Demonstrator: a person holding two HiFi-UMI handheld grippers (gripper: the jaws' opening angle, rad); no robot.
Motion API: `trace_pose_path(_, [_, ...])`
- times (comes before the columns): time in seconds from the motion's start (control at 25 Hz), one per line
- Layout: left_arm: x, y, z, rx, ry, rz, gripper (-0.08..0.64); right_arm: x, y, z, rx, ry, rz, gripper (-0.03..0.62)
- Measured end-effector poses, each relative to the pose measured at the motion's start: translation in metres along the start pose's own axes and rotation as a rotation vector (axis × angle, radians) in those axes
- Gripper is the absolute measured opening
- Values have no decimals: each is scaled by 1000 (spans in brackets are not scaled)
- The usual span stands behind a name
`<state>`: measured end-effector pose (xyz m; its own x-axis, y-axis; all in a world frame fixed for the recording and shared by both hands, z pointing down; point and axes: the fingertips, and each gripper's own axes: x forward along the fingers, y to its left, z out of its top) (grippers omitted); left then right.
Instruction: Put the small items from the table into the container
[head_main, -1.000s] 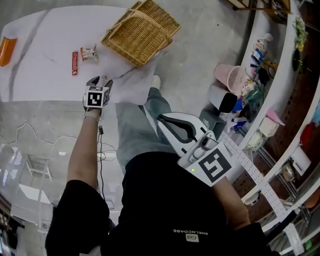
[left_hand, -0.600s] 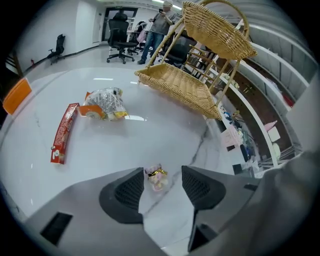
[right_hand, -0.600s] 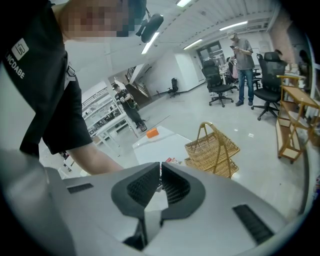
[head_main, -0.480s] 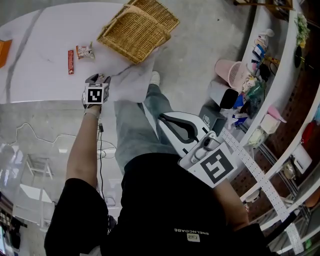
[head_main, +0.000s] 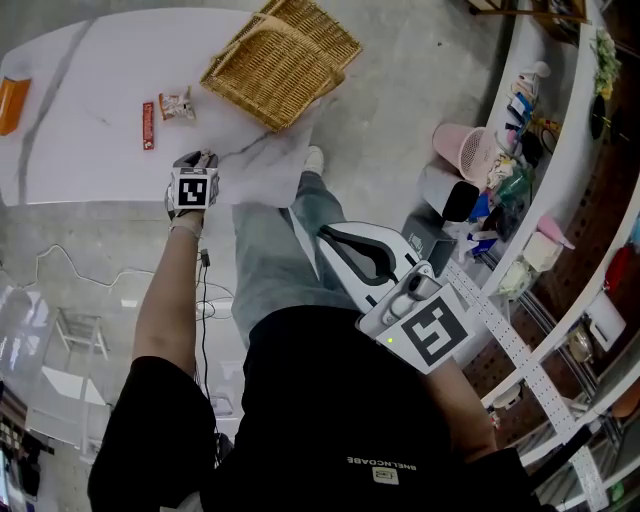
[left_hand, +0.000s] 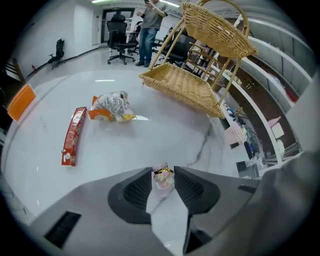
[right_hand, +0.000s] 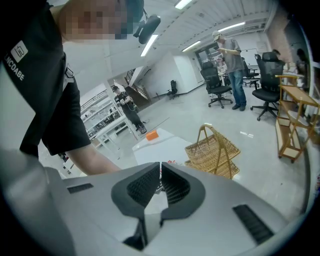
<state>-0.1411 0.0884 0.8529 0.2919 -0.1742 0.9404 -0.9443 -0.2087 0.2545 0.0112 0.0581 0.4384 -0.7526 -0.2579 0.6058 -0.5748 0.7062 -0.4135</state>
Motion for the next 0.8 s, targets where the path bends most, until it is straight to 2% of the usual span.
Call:
trace_pose_path(0.24, [-15, 0, 9, 51, 1, 14, 143, -7, 1, 7, -13, -15, -3, 0])
trace_pose_path(0.36, [-22, -5, 19, 36, -30, 8, 143, -12, 2, 10, -16, -24, -5, 0])
trace_pose_path(0.8, [-77, -27, 74, 100, -131, 37, 143, -41, -1, 31, -28, -94, -24, 0])
